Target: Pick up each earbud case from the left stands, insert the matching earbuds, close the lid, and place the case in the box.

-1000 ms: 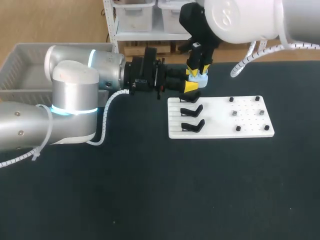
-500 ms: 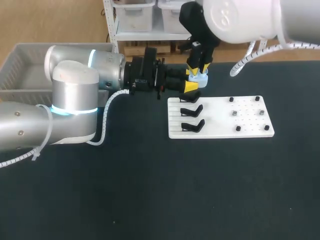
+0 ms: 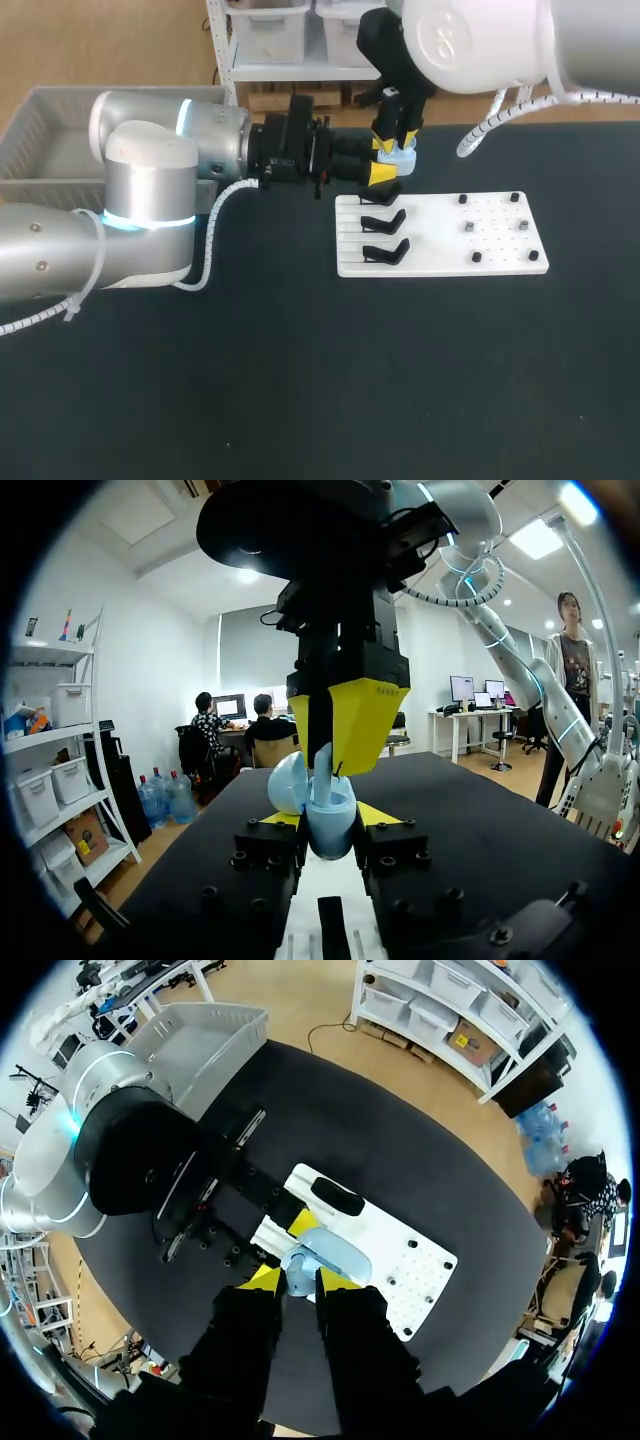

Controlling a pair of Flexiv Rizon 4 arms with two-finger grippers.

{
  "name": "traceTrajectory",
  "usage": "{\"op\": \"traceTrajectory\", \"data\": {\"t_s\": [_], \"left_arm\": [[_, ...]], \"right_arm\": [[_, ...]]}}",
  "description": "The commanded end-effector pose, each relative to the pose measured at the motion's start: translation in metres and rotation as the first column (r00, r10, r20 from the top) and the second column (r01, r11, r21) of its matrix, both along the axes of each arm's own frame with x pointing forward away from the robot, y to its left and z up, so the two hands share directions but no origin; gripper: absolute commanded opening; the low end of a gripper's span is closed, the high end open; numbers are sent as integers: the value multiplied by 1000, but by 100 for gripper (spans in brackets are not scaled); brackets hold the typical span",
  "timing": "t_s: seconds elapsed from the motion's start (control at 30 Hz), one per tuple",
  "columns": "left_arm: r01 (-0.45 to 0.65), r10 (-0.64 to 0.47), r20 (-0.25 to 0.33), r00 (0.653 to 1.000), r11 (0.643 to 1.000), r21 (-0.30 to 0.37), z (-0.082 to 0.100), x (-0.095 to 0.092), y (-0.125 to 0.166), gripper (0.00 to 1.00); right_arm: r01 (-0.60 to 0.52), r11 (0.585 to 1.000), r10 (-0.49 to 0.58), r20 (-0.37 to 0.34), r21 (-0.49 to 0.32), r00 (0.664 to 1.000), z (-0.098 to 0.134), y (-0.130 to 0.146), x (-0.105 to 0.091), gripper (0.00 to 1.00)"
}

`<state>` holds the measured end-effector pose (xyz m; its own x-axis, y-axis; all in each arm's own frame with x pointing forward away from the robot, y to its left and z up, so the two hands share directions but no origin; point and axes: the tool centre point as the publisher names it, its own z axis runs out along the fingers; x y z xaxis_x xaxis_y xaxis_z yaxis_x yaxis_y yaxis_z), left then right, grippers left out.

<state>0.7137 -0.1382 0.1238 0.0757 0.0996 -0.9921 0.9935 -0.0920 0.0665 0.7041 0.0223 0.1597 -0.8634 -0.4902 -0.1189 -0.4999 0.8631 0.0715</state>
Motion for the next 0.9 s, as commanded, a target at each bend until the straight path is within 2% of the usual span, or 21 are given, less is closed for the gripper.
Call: {"op": "traceTrajectory", "data": {"t_s": [0.03, 0.27, 0.3, 0.33, 0.37, 0.4, 0.53, 0.63, 0.77, 0.9], "left_arm": [[-3, 3, 3, 1000, 1000, -4, -1, -1, 1, 0], [-3, 3, 3, 1000, 1000, -4, -1, -1, 1, 0], [-3, 3, 3, 1000, 1000, -4, -1, -1, 1, 0], [-3, 3, 3, 1000, 1000, -4, -1, -1, 1, 0], [-3, 3, 3, 1000, 1000, -4, -1, -1, 1, 0], [-3, 3, 3, 1000, 1000, -4, -1, -1, 1, 0], [-3, 3, 3, 1000, 1000, -4, -1, -1, 1, 0], [-3, 3, 3, 1000, 1000, -4, -1, -1, 1, 0], [-3, 3, 3, 1000, 1000, -4, -1, -1, 1, 0], [-3, 3, 3, 1000, 1000, -4, -1, -1, 1, 0]], "right_arm": [[0, 1000, 0, -2, -2, 1000, -2, 1, 3, 0], [-4, 1000, 4, -7, -9, 1000, -5, 2, 5, 0], [-7, 1000, 7, -11, -9, 1000, -4, 2, 4, 14], [-14, 1000, 14, -14, -11, 1000, -2, 2, 2, 45], [-19, 1000, 19, -13, -12, 1000, 1, 1, 0, 97], [-22, 1000, 22, -10, -14, 1000, 4, 1, -3, 100], [-40, 999, 40, -12, 17, 999, 21, -4, -13, 100], [-9, 1000, 8, 11, 27, 1000, 32, -10, -11, 100], [113, 993, -115, 64, 40, 991, 36, -20, 10, 100], [233, 971, -238, 100, 54, 966, 27, -29, 37, 100]]}}
